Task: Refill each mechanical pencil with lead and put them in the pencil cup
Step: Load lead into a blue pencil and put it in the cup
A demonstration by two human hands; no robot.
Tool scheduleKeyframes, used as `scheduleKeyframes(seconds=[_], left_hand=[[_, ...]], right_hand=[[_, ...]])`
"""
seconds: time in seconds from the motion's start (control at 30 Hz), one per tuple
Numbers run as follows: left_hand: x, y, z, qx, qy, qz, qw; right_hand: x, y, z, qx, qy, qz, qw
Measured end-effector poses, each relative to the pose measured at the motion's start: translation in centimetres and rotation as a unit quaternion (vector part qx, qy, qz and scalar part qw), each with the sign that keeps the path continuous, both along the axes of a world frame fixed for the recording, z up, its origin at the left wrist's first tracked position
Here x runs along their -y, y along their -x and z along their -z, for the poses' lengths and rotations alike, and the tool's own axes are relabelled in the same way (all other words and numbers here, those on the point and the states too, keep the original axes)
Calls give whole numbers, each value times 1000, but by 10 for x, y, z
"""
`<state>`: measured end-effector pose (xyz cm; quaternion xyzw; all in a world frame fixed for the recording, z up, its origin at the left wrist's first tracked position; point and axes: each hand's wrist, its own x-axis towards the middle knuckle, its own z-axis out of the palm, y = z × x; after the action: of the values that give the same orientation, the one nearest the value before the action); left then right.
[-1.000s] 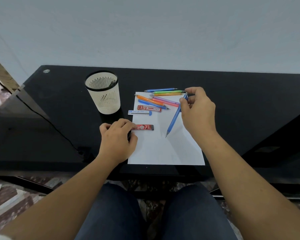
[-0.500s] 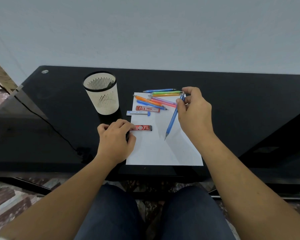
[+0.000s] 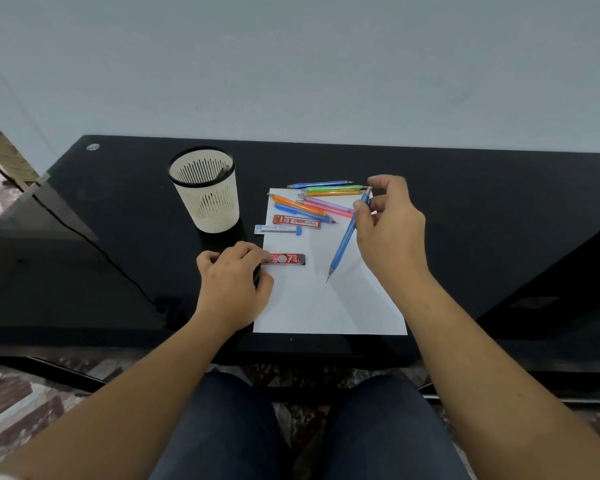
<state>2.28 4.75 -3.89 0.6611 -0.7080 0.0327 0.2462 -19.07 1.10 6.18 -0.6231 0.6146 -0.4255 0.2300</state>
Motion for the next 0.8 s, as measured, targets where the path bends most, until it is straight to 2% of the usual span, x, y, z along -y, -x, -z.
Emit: scheduleKeyframes(seconds=[0.17,0.3,0.5,0.67,0.8], left_hand=[[-5,0,-5,3,28,-5,1000],[-3,-17,-19,11,72,-31,997],[12,-60,-53,44,175,-85,980],[23,-97,-76,62,186,-111,974],[32,-120,-87,80,163,-80,980]], right_hand=[[0,7,-8,30,36,17,999],[8,6,-16,99,39,37,994],[29,-21,-29,166,74,11,983],[47,-59,-42,203,120,-5,972],[61,-88,-49,211,129,-22,969]])
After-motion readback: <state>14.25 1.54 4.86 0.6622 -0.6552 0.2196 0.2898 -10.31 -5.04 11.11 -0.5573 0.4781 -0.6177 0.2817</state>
